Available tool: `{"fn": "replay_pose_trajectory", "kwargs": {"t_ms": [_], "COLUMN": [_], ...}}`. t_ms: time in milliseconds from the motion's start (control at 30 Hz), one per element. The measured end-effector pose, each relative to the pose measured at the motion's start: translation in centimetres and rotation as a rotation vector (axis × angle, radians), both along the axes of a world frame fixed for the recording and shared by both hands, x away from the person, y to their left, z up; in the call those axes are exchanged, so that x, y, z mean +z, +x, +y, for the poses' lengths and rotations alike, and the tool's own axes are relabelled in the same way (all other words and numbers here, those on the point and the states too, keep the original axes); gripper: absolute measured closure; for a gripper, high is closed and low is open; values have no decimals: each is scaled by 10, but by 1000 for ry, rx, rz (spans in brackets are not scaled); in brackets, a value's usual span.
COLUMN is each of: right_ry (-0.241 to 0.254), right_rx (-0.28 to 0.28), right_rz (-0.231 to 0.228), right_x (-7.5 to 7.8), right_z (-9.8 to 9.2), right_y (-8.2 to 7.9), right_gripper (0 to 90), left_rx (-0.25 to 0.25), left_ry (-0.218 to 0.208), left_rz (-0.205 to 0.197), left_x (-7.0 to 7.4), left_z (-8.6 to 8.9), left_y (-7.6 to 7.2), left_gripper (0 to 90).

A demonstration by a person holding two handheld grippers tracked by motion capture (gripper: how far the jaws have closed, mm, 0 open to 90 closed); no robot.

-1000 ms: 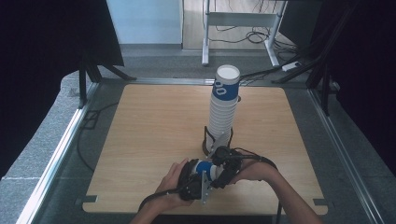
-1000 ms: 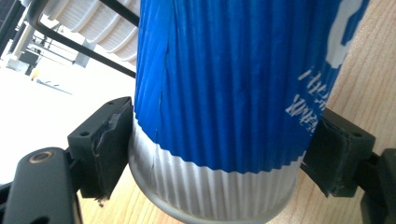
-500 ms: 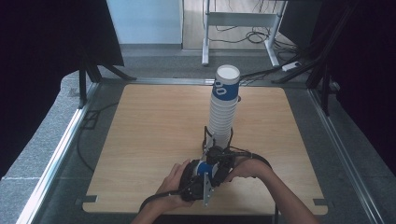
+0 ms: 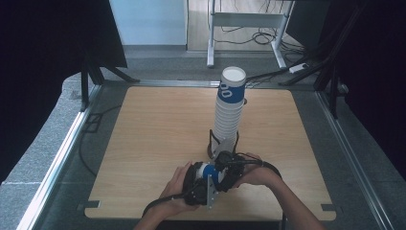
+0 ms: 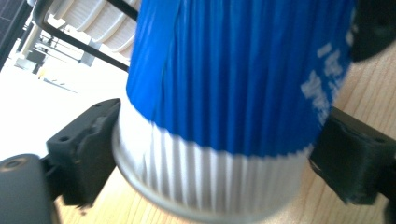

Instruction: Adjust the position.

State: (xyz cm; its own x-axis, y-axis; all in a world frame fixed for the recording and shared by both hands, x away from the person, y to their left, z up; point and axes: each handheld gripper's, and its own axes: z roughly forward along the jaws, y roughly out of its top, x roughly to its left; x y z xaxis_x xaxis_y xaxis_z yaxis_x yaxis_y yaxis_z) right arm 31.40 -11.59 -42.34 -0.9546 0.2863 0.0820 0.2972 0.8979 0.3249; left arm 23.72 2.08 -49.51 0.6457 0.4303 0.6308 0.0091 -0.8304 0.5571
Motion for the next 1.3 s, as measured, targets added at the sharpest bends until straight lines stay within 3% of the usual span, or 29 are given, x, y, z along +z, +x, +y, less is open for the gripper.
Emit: {"fn": "replay_pose_trajectory", "kwargs": {"t_ms": [233, 433, 667, 933, 1067, 1300], "right_ry": [87, 189, 325, 481, 572, 741], "right_rx": [-47, -87, -131, -165, -195, -230], "right_rz": [-47, -96, -160, -226, -246, -268], "right_x": [8, 15, 17, 5, -4, -18], "right_z": [-15, -30, -42, -50, -55, -60], "right_y": [-5, -11, -21, -28, -30, -38], "right_gripper": [274, 273, 273, 273, 273, 272], "left_rx": [9, 16, 7, 22, 73, 82], "left_ry": [-59, -173, -399, -550, -561, -562], "left_rz": [24, 76, 229, 344, 374, 415], "left_x": [13, 25, 36, 38, 37, 34], "left_z": [16, 32, 53, 64, 68, 69], "left_y": [4, 8, 14, 21, 25, 27], "left_gripper": [67, 66, 73, 79, 89, 99]}}
